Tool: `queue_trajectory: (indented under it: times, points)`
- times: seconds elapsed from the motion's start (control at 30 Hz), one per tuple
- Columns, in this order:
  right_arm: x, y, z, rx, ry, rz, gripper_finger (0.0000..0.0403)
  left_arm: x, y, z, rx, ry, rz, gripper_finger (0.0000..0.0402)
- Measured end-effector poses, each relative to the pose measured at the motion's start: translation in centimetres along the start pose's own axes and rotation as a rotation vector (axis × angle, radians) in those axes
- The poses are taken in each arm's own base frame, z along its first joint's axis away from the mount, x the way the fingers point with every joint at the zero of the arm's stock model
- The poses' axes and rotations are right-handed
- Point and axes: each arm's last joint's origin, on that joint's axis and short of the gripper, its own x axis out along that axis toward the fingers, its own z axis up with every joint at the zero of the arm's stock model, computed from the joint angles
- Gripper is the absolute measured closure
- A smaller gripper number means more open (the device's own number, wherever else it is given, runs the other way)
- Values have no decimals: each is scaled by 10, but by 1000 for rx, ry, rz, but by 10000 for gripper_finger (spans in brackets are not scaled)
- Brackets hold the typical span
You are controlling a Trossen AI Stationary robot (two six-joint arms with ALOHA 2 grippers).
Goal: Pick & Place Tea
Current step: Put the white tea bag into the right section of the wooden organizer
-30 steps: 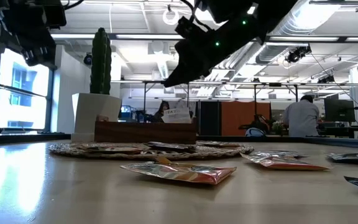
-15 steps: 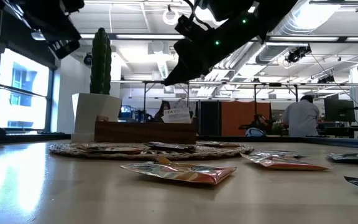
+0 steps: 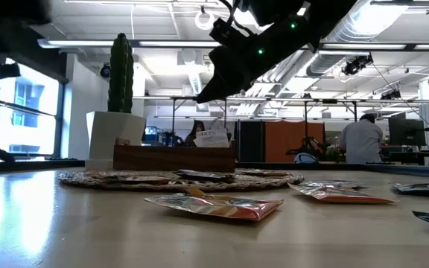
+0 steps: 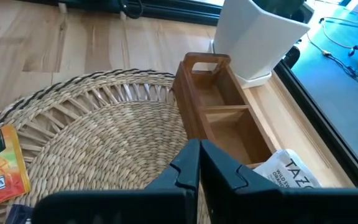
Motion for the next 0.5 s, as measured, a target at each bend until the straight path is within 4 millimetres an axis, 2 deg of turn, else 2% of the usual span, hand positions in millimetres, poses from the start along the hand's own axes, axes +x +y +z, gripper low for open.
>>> queue_trajectory:
  times: [0.13, 0.27, 0.5]
  points:
    - [0, 0, 0, 0, 0, 0, 392, 11, -11, -23, -99, 229, -26, 401]
    - [0, 0, 0, 0, -1, 1, 392, 23, -13, -34, -207, 292, 54, 395]
    - [0, 1, 0, 1, -3, 28, 392, 45, -15, -50, -274, 415, 156, 333]
